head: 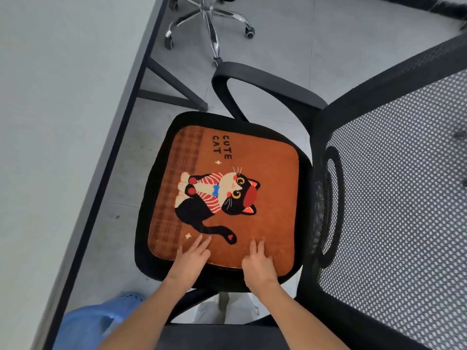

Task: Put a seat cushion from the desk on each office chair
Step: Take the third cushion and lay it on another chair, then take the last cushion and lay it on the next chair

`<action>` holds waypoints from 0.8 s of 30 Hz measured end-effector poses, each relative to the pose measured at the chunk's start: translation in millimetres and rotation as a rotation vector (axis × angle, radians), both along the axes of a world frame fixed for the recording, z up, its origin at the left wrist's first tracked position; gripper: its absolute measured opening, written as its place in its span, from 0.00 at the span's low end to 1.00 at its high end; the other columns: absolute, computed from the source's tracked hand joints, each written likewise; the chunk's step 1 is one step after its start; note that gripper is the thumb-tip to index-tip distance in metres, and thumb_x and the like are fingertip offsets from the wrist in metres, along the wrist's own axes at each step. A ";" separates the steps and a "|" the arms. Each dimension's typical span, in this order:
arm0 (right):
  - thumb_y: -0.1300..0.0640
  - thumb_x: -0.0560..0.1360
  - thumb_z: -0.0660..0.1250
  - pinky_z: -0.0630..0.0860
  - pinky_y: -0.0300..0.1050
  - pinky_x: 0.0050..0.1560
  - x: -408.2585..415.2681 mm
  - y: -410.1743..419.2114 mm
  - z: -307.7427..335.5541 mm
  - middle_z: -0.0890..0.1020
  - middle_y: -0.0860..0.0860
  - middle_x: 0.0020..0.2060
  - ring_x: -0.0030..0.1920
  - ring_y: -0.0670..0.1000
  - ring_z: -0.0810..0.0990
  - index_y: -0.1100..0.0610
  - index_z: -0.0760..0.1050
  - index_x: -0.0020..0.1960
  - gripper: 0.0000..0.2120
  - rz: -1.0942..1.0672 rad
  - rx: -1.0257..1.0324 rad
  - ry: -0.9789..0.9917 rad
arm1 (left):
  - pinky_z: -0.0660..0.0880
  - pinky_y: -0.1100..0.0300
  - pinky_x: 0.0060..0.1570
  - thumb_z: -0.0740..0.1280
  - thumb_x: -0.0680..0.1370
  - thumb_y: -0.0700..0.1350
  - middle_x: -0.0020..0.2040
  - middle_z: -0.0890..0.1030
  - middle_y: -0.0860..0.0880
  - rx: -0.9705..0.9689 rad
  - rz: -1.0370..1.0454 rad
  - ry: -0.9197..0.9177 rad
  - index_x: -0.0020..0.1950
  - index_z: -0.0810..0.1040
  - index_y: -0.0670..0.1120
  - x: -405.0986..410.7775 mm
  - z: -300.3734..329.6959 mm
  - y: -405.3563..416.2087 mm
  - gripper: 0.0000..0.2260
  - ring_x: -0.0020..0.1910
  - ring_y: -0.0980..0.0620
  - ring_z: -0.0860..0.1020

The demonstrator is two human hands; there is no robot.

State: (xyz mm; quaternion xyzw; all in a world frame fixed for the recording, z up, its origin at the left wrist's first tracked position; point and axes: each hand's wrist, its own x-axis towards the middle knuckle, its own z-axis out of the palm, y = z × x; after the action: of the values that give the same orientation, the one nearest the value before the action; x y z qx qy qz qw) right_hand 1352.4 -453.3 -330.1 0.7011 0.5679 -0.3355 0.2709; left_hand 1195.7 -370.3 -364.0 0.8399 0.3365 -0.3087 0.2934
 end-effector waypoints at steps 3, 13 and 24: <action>0.65 0.77 0.56 0.70 0.62 0.62 2.8 -4.3 -4.6 0.51 0.64 0.74 0.73 0.67 0.49 0.64 0.74 0.59 0.14 0.005 0.014 0.001 | 0.56 0.38 0.71 0.59 0.78 0.37 0.78 0.47 0.51 -0.016 0.017 0.002 0.61 0.70 0.43 0.2 -4.0 -0.8 0.12 0.77 0.50 0.42; 0.59 0.76 0.56 0.69 0.49 0.63 6.2 -1.1 28.7 0.72 0.56 0.65 0.64 0.55 0.70 0.59 0.61 0.69 0.21 -0.202 0.235 0.106 | 0.73 0.52 0.61 0.57 0.80 0.45 0.64 0.76 0.46 -0.103 0.492 -0.185 0.67 0.70 0.46 17.9 43.5 7.3 0.16 0.62 0.47 0.75; 0.62 0.77 0.58 0.71 0.42 0.63 -23.3 -2.4 237.3 0.77 0.49 0.59 0.61 0.48 0.75 0.55 0.65 0.69 0.20 -0.639 0.586 0.585 | 0.72 0.77 0.44 0.59 0.79 0.36 0.38 0.84 0.63 -0.180 1.236 -0.632 0.47 0.75 0.58 -58.4 257.3 -69.4 0.15 0.43 0.63 0.81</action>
State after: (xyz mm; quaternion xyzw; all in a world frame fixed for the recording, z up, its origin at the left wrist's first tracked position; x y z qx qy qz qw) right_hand 1329.1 -455.7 -92.8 0.7629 0.4476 -0.4100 -0.2226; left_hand 1137.2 -439.7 -106.7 0.5163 0.6243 0.1471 0.5675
